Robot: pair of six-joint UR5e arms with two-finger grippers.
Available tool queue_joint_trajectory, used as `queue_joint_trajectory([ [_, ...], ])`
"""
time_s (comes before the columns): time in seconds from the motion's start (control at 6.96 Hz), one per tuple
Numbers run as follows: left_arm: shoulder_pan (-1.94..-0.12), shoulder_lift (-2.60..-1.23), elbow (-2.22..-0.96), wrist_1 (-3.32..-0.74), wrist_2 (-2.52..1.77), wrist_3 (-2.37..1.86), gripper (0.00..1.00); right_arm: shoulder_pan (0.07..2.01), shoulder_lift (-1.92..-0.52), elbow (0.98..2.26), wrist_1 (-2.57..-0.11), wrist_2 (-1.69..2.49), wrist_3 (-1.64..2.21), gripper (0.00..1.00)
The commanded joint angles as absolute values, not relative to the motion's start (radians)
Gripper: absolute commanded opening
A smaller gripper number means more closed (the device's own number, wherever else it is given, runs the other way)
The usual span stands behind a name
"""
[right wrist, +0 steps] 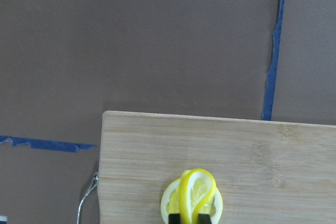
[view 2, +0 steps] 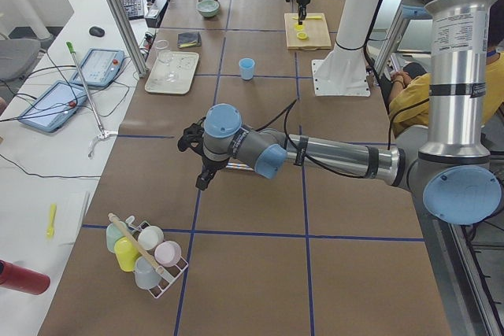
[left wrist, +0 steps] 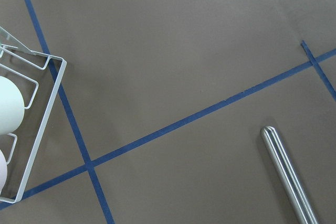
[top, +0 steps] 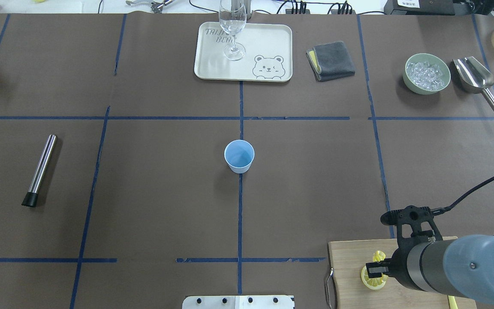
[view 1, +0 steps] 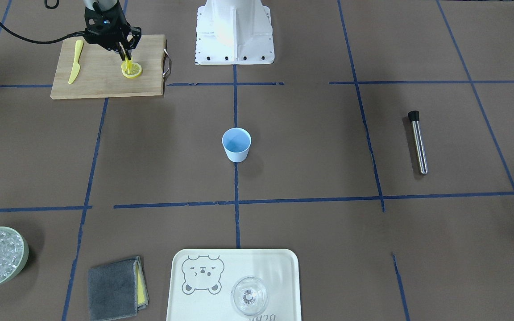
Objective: Squeeze lemon into cup
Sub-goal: 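Lift the lemon slice and carry it over the blue cup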
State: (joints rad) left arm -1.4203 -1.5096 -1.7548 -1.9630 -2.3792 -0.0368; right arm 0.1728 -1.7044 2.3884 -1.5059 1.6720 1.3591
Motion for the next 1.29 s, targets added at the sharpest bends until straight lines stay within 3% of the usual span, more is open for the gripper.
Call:
queue_joint_trajectory([
  [0.0,-1.419,-1.509,-1.753,-1.963,-2.379,-0.037,1.00,0.190,-1.624,2.407,-1.551,1.680,1.359,0.00],
  [0.43,-1.419,-1.509,-1.746,-1.963,-2.379,-0.035,1.00,0.329,-1.198,2.263,-1.743,1.739,1.350,0.00],
  [0.72,-1.419,-1.509,-1.744,-1.963,-2.379,-0.035,1.00,0.469,-1.016,2.122,-1.760,1.821,1.341,0.00],
  [1.15,-1.419,-1.509,-1.755,-1.963,-2.379,-0.037,1.00,0.541,-0.769,1.776,-1.636,1.821,1.347,0.00],
])
